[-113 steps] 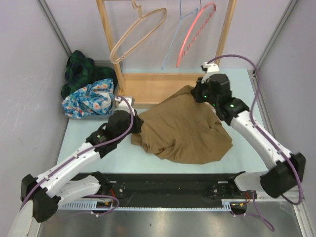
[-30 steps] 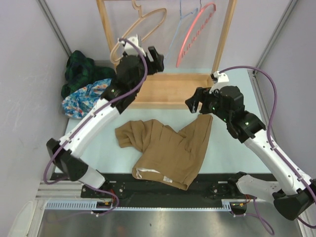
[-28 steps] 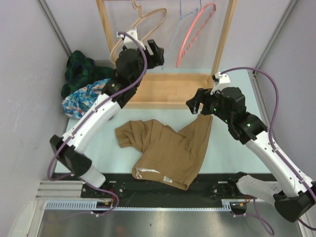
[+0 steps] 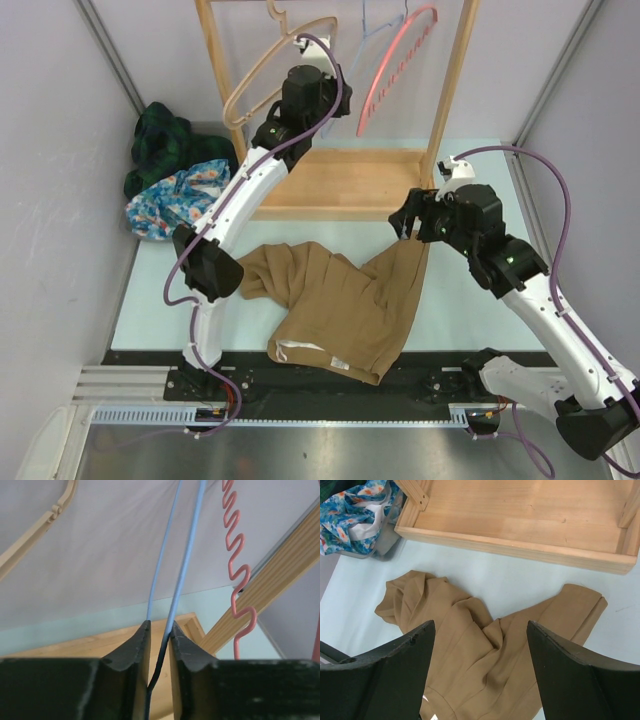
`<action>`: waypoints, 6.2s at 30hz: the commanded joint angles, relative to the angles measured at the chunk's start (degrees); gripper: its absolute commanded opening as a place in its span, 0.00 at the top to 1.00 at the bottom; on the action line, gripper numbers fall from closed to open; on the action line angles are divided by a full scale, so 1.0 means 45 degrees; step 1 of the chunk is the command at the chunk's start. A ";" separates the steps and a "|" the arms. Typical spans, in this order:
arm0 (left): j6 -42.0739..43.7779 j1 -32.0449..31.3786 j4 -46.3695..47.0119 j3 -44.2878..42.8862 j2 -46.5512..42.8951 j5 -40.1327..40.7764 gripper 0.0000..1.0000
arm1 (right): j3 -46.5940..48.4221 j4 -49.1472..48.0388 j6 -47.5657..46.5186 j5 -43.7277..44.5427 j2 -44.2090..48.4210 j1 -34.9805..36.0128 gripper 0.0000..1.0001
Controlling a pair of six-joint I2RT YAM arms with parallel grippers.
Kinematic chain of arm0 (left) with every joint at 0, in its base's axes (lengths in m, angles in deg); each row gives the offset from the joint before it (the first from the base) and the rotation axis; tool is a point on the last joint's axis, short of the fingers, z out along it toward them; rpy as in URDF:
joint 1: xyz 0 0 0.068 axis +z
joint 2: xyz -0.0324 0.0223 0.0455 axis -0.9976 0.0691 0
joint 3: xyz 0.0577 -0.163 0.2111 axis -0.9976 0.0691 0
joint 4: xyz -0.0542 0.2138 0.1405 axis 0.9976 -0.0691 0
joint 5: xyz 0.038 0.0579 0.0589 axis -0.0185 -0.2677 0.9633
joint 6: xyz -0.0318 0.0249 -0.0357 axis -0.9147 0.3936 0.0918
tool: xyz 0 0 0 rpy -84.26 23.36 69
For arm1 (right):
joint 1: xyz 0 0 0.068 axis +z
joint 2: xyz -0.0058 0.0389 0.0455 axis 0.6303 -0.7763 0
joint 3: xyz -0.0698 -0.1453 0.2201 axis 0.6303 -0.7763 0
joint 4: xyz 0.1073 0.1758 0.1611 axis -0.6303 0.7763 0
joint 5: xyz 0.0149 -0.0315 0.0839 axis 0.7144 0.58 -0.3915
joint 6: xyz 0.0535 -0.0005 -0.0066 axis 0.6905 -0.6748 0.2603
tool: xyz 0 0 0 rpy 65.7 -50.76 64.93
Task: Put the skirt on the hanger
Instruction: Grab a hanger with the left arm, then locate the hanging ribbon on the skirt
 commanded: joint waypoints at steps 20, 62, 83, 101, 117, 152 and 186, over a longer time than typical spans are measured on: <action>0.2228 -0.0206 0.0979 0.0214 -0.2154 -0.0837 1.00 | -0.0025 0.0164 0.0005 0.0790 0.0478 -0.0237 0.21; -0.0486 -0.2316 -0.5231 1.5939 -1.7547 -0.0445 1.00 | -0.2857 0.4787 0.5313 0.3874 -0.1493 1.1868 0.15; -0.0817 -0.2335 -0.6561 1.6076 -1.9266 -0.1950 1.00 | -0.4280 0.3797 0.7564 0.5457 -0.3273 1.3064 0.37; -0.1052 -0.2336 -0.6209 1.5900 -1.9382 -0.2127 1.00 | -0.6119 0.2194 0.6040 0.4148 -0.1769 0.9121 1.00; -0.0818 -0.2335 -0.6365 1.6037 -1.9655 -0.2301 1.00 | -0.4579 -0.1339 0.3405 0.3152 -0.6273 0.5390 0.31; -0.0738 -0.2336 -0.5408 1.7912 -1.8953 -0.4453 1.00 | -0.0355 0.1216 -0.0406 0.0881 -0.3156 0.2373 0.48; -0.1774 -0.2335 -0.6657 1.7795 -1.9324 -0.1951 1.00 | -0.3327 -0.2216 0.0867 0.4833 -0.6532 0.3982 0.85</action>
